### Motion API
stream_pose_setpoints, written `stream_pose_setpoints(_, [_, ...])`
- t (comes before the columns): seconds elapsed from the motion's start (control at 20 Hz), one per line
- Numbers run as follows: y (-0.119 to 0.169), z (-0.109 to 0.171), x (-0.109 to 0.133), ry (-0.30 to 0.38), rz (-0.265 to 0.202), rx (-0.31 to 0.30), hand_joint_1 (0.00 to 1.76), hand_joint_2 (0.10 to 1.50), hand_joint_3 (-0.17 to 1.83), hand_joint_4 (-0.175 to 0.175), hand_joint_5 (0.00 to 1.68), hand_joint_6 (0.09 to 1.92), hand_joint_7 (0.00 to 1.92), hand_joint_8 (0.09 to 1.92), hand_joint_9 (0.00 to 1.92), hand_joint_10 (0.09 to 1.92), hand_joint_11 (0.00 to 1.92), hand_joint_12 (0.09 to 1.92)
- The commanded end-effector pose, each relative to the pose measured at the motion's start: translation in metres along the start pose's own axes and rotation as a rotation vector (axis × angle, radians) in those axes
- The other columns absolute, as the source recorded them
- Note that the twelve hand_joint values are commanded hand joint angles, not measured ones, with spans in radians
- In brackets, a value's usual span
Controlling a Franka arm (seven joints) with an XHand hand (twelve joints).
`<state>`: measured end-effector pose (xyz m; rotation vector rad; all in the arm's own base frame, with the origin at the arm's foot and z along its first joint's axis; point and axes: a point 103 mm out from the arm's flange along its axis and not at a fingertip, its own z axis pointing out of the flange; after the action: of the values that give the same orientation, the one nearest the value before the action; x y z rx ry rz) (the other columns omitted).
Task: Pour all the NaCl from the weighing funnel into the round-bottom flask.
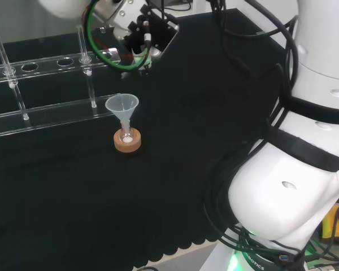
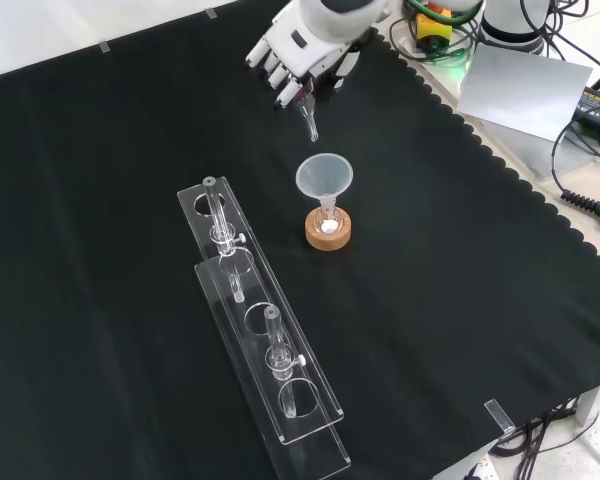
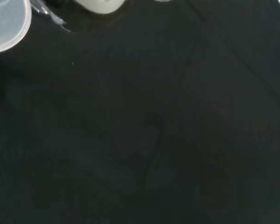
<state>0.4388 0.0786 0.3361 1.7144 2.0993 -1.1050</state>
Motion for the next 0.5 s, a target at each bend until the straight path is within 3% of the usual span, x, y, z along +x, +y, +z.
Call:
stream_pose_setpoints(0.05, [0.004,0.031,-0.021,0.165,0.001,-0.026,1.03,1.10,0.00,0.175,1.00,0.97,0.98,0.57,1.12,0.34,0.72,1.15])
stream_pose_setpoints(0.25, [0.007,0.048,-0.029,0.279,-0.002,-0.027,1.03,1.10,0.00,0.175,1.00,0.97,0.98,0.57,1.12,0.34,0.70,1.14])
stream_pose_setpoints(0.5, [0.013,0.058,-0.035,0.313,-0.003,-0.022,1.03,1.10,0.00,0.175,1.00,0.97,0.98,0.57,1.12,0.34,0.68,1.16])
